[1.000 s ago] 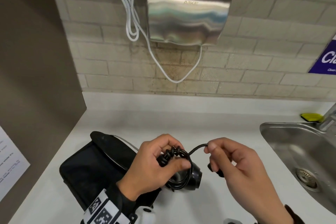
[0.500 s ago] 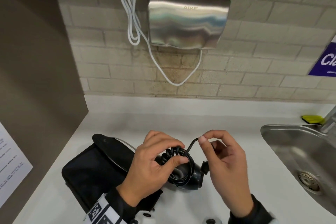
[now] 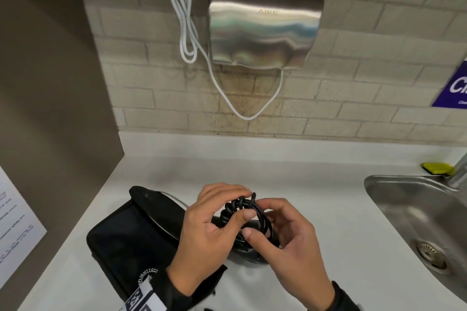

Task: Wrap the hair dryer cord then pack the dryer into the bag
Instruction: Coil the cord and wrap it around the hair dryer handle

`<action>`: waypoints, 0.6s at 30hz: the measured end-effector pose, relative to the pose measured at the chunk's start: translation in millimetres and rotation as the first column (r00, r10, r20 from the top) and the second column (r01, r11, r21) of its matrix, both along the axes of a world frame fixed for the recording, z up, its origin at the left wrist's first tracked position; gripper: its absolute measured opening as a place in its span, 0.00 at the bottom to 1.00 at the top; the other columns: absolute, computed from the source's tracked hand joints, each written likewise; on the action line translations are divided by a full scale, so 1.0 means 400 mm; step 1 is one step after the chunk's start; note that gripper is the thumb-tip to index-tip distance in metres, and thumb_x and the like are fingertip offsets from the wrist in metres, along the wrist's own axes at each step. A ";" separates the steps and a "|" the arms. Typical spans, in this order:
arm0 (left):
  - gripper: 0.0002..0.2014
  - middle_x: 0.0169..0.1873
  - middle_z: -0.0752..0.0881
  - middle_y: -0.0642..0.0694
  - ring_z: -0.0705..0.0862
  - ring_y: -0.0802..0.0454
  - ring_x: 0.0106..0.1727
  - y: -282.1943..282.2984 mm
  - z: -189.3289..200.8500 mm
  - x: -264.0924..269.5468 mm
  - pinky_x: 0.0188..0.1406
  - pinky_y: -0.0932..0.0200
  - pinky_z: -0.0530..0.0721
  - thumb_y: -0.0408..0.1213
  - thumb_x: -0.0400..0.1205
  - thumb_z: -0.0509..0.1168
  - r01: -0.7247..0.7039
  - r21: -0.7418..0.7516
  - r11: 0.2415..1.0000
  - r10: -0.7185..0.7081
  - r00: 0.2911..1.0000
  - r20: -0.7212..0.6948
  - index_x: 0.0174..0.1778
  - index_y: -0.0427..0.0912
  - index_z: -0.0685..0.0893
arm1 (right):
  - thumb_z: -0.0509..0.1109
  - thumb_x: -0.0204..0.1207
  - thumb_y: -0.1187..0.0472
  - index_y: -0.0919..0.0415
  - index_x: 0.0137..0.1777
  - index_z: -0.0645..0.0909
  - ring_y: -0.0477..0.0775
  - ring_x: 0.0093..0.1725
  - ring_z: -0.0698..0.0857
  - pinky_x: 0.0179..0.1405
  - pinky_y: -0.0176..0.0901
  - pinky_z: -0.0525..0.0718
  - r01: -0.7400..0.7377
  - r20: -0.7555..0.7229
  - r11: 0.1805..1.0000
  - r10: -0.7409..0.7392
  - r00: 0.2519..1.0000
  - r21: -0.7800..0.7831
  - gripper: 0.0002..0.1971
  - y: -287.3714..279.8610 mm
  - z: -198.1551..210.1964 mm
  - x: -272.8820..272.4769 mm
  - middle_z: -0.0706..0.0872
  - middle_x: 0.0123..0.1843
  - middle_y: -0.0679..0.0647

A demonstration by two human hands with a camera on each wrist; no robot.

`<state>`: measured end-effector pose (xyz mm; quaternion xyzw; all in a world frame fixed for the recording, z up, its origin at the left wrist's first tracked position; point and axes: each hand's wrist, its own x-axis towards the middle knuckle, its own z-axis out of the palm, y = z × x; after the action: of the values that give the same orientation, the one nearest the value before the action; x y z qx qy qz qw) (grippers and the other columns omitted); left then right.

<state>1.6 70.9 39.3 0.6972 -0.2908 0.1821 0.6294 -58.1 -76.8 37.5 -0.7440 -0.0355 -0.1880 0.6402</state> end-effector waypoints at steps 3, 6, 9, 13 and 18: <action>0.10 0.49 0.92 0.49 0.89 0.49 0.57 -0.004 0.013 -0.013 0.56 0.64 0.85 0.46 0.76 0.74 0.047 -0.085 0.995 -0.060 0.984 -0.165 0.53 0.55 0.91 | 0.81 0.67 0.63 0.51 0.49 0.87 0.69 0.41 0.86 0.44 0.59 0.88 -0.003 -0.004 0.999 0.003 1.000 0.039 0.12 0.002 0.012 -0.001 0.90 0.41 0.61; 0.09 0.47 0.93 0.50 0.90 0.51 0.54 -0.008 0.031 -0.024 0.55 0.63 0.86 0.42 0.74 0.77 0.057 -0.151 0.987 -0.099 0.953 -0.286 0.49 0.55 0.91 | 0.80 0.69 0.62 0.51 0.45 0.89 0.67 0.40 0.87 0.44 0.63 0.88 0.014 -0.010 0.999 -0.013 1.000 0.030 0.07 0.005 0.025 -0.003 0.91 0.39 0.59; 0.11 0.44 0.94 0.48 0.92 0.51 0.50 -0.009 0.042 -0.028 0.51 0.63 0.87 0.41 0.70 0.76 0.072 -0.238 0.969 -0.159 0.917 -0.366 0.48 0.48 0.92 | 0.81 0.70 0.67 0.50 0.44 0.88 0.61 0.38 0.87 0.43 0.57 0.88 0.008 -0.016 1.000 -0.008 1.000 0.017 0.10 0.005 0.035 -0.004 0.91 0.39 0.57; 0.11 0.40 0.94 0.44 0.91 0.56 0.43 -0.013 0.050 -0.034 0.41 0.69 0.86 0.38 0.70 0.75 0.057 -0.357 0.932 -0.233 0.851 -0.471 0.47 0.42 0.91 | 0.84 0.66 0.65 0.46 0.47 0.81 0.45 0.38 0.88 0.39 0.41 0.86 0.091 0.013 0.996 -0.091 0.996 -0.021 0.18 0.010 0.035 -0.004 0.91 0.39 0.52; 0.12 0.36 0.93 0.39 0.91 0.53 0.40 -0.015 0.059 -0.036 0.43 0.67 0.86 0.39 0.71 0.75 0.022 -0.395 0.918 -0.253 0.800 -0.544 0.49 0.41 0.90 | 0.78 0.72 0.55 0.49 0.46 0.85 0.43 0.48 0.86 0.45 0.32 0.82 0.414 0.446 0.777 -0.194 0.874 -0.474 0.06 0.021 0.010 -0.002 0.90 0.47 0.44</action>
<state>-12.9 65.1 62.9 0.5644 -0.0941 -0.0368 0.8193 -59.0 -68.4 41.5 -0.8432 -0.0864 -0.4097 0.3370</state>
